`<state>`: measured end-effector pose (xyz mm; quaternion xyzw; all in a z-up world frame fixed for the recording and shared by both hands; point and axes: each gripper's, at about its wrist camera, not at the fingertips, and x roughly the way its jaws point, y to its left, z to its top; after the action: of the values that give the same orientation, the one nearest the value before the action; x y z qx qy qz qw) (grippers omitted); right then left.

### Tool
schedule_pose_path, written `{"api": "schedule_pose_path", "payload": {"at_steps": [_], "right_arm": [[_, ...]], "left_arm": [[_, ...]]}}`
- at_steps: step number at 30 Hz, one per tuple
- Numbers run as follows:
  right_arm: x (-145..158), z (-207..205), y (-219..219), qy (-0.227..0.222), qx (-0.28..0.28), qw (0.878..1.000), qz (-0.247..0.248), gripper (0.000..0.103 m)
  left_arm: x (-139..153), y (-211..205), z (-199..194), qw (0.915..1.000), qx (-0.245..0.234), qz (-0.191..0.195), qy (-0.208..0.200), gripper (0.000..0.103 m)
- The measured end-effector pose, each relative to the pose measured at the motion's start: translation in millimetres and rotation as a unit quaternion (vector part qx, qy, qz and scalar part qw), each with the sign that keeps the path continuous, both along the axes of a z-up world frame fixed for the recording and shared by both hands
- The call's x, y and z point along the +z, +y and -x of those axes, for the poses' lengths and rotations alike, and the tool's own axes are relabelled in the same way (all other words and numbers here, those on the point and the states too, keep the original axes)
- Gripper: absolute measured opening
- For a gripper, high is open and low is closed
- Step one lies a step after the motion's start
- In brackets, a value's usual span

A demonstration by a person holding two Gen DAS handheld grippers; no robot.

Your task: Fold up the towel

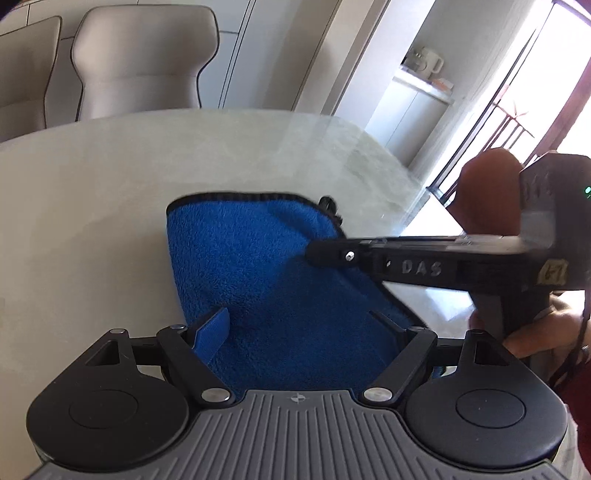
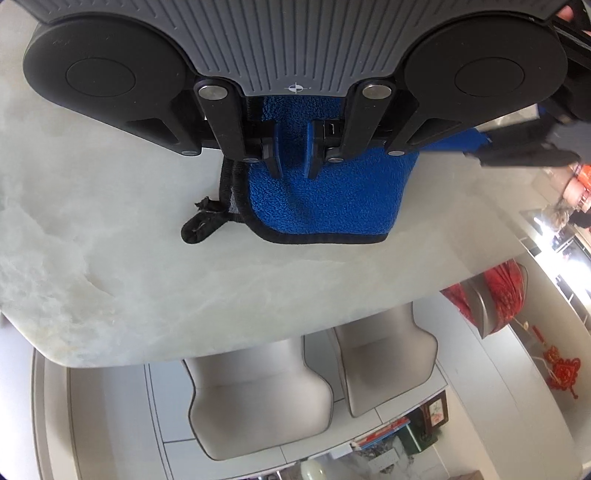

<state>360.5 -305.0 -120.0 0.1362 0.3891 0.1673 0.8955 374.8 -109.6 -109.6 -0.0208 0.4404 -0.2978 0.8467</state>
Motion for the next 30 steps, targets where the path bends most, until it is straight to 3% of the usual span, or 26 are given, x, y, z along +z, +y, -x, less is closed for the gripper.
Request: {"api": "schedule_pose_path", "payload": {"at_steps": [4,7,8,12,18,22,23,24,26,30], "right_arm": [[6,10,-2,0.002,-0.012,1.000,-0.007,0.015],[19,34,-3,-0.014,-0.013,0.999,-0.028,0.034],[21,42,-4,-0.017,-0.010,0.999,-0.045,0.034],[20,73,-9,-0.005,0.001,0.995,-0.101,0.034],[-7,79,-17,0.054,-0.014,0.992,-0.115,0.033],[-9,81,-22,0.045,-0.016,0.995,-0.092,0.012],[-9,81,-23,0.047,-0.019,0.994,-0.094,0.013],[-8,82,-24,0.053,-0.026,0.993,-0.102,0.015],[-3,85,-22,0.050,-0.029,0.993,-0.105,0.035],[22,102,-10,0.009,-0.044,0.998,-0.033,0.054]], "left_arm": [[9,3,9,1.0000,0.004,-0.004,0.003,0.083],[20,18,29,0.9991,0.004,0.041,0.002,0.084],[21,21,38,0.9987,-0.001,0.051,0.002,0.084],[21,24,69,0.9965,-0.027,0.079,0.010,0.084],[-5,15,71,0.9960,-0.035,0.055,0.061,0.083],[-12,20,68,0.9949,-0.033,0.058,0.076,0.081],[-11,20,69,0.9951,-0.030,0.055,0.077,0.081],[-10,20,70,0.9952,-0.028,0.052,0.077,0.082],[-7,21,73,0.9963,-0.025,0.048,0.067,0.082],[5,24,84,0.9977,-0.013,0.045,0.048,0.082]]}}
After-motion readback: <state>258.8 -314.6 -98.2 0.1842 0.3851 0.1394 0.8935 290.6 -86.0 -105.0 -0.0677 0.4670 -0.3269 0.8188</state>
